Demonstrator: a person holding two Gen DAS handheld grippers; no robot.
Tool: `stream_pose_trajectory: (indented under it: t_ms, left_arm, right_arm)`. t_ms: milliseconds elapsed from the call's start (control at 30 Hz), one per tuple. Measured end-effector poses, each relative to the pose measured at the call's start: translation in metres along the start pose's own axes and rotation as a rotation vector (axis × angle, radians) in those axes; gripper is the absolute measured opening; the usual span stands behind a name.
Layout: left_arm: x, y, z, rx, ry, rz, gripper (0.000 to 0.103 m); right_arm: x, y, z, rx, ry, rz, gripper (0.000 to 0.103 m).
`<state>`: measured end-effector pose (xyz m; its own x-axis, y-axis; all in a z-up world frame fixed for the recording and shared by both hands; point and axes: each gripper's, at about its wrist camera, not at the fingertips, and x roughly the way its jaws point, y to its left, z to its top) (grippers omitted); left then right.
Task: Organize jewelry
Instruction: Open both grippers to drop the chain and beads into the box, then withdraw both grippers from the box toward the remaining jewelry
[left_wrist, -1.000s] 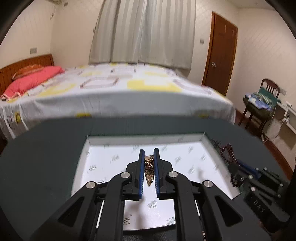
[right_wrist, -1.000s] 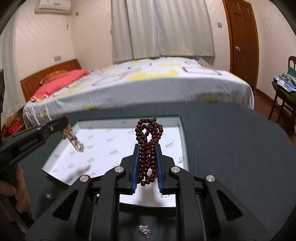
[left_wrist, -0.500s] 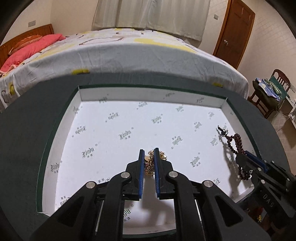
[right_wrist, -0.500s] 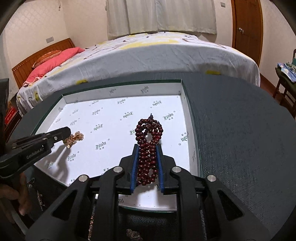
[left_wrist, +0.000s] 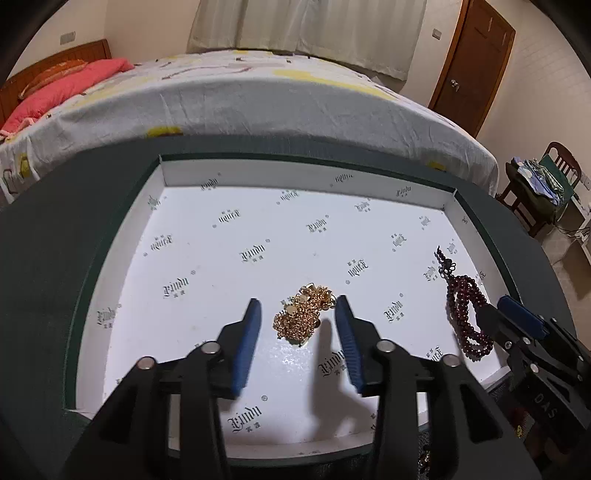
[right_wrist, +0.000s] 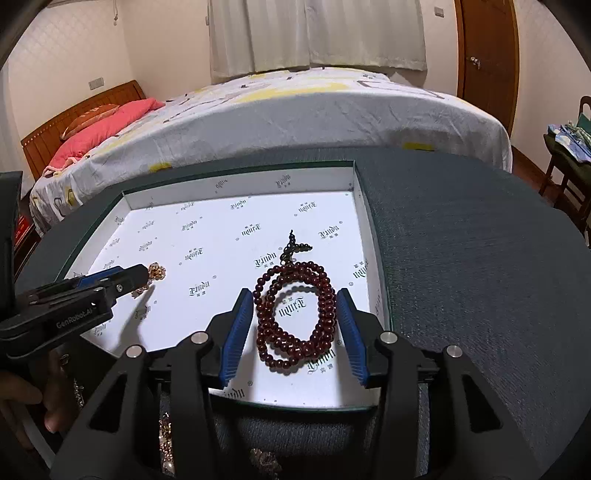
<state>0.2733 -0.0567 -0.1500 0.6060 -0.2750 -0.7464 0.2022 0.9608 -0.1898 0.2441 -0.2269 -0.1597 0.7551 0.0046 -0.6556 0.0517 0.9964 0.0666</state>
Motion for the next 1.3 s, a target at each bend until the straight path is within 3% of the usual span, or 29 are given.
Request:
stream_pose_trajectory:
  t_ms: [233, 433, 567, 767, 1000, 1300]
  left_arm:
    - [-0.022, -0.004, -0.003, 0.028, -0.085, 0.005, 0.058]
    - [-0.069, -0.011, -0.021, 0.066, -0.219, 0.029, 0.058]
    - [-0.098, -0.010, -0.043, 0.070, -0.268, 0.066, 0.058]
    - [-0.124, 0.003, -0.073, 0.035, -0.304, 0.125, 0.058]
    - [-0.140, 0.019, -0.114, 0.006, -0.277, 0.184, 0.059]
    - [-0.156, 0.024, -0.143, -0.018, -0.301, 0.225, 0.059]
  right_arm:
    - [-0.020, 0.003, -0.004, 0.001, -0.042, 0.001, 0.046]
    - [-0.061, 0.015, -0.018, -0.015, -0.117, 0.017, 0.051]
    - [-0.092, 0.029, -0.035, -0.049, -0.169, 0.024, 0.052]
    - [-0.122, 0.048, -0.075, -0.108, -0.206, 0.033, 0.053]
    - [-0.137, 0.060, -0.104, -0.132, -0.202, 0.045, 0.054]
    - [-0.140, 0.074, -0.134, -0.147, -0.161, 0.089, 0.064]
